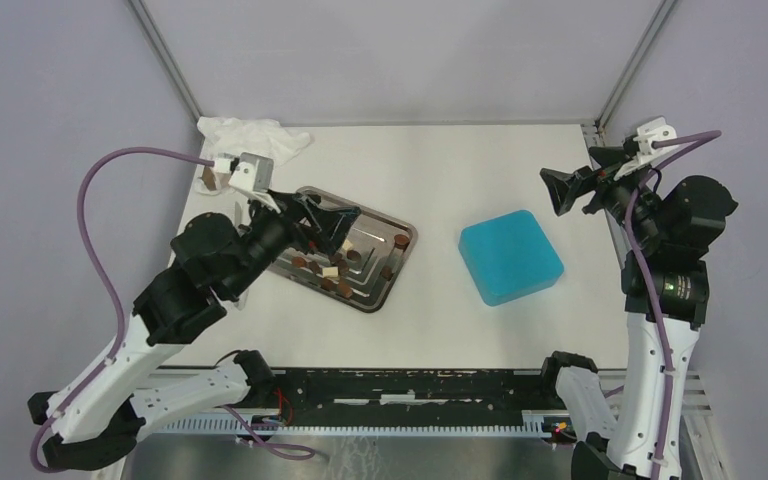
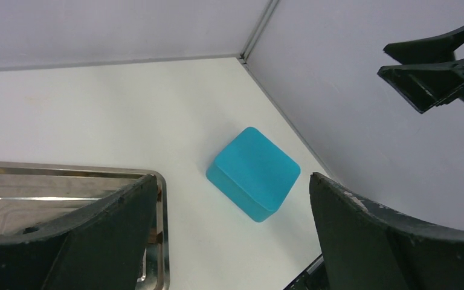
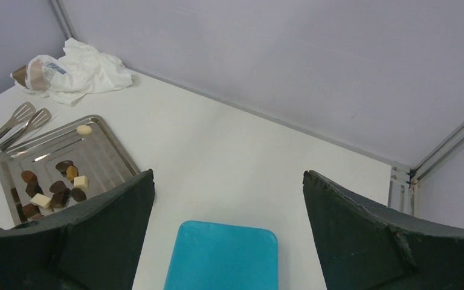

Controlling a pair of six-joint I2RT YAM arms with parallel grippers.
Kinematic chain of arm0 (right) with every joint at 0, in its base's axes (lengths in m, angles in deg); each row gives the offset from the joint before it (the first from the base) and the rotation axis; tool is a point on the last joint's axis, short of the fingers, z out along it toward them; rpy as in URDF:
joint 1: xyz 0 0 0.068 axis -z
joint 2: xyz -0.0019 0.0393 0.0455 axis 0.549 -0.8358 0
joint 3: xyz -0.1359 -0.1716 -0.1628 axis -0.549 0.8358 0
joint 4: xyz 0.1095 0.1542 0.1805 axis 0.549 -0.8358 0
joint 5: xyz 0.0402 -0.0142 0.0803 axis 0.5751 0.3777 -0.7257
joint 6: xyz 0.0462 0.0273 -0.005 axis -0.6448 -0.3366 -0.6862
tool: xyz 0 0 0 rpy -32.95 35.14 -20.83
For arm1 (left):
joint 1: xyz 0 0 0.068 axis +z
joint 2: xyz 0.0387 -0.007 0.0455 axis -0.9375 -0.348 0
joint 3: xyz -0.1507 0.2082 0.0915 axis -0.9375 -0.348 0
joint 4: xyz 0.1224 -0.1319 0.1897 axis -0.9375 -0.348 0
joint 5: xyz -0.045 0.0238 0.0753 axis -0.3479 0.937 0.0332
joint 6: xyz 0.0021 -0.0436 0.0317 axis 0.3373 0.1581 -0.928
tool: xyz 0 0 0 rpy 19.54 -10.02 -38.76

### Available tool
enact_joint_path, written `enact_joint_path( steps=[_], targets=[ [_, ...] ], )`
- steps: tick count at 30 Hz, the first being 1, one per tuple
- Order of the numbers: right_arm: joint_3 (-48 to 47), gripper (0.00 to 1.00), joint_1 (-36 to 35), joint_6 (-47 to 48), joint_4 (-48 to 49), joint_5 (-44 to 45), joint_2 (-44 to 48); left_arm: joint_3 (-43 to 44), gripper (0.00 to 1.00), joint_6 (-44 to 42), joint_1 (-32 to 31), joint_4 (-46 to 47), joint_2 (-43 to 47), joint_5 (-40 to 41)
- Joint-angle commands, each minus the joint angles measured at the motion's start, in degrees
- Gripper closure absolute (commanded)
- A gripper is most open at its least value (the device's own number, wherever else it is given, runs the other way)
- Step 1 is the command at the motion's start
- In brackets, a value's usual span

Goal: Pack the chocolate
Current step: Reset both arms

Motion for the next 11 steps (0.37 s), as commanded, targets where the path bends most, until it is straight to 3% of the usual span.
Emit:
enact_joint_path(
  steps=[1,11],
  targets=[
    [-1.75,0.02,0.63,-3.64,0.17,-1.3,-0.04,0.4,0.0,-0.73,-0.02,-0.95,1.03,0.02],
    [-0.88,0.02,0.83,-3.37,0.94,0.39,0.19,-0.1,0.0,-0.63,-0.04,-1.15,2.15,-1.03]
  ],
)
